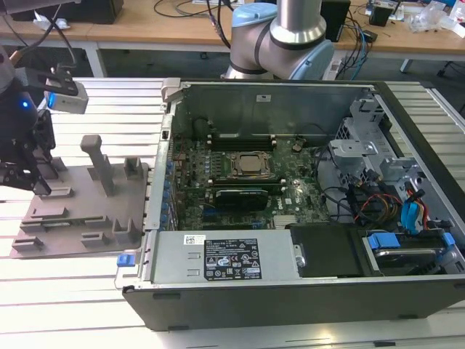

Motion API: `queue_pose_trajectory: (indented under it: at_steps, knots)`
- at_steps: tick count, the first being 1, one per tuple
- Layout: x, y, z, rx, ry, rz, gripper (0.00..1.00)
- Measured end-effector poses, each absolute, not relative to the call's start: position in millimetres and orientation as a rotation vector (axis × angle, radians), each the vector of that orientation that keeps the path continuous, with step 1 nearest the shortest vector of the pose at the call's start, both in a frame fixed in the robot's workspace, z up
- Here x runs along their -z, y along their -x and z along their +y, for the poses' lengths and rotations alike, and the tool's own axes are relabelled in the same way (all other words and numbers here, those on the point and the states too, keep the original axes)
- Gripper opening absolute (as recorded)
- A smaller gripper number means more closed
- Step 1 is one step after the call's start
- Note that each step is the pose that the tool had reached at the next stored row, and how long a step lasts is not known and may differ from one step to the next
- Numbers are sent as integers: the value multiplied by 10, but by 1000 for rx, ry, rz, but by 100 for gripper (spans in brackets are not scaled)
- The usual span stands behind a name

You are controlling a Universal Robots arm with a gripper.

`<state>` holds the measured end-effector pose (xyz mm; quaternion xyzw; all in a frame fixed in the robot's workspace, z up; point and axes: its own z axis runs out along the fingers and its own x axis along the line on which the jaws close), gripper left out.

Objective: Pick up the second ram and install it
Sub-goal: 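Pick up the second ram and move it above second insertion slot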

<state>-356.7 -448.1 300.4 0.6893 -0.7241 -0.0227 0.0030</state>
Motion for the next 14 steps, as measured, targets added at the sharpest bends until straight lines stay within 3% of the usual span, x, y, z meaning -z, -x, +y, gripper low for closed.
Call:
queue_pose_trajectory:
  at_steps: [14]
  knots:
    - [-2840,3567,-4481,71,-2161,-2270,36]
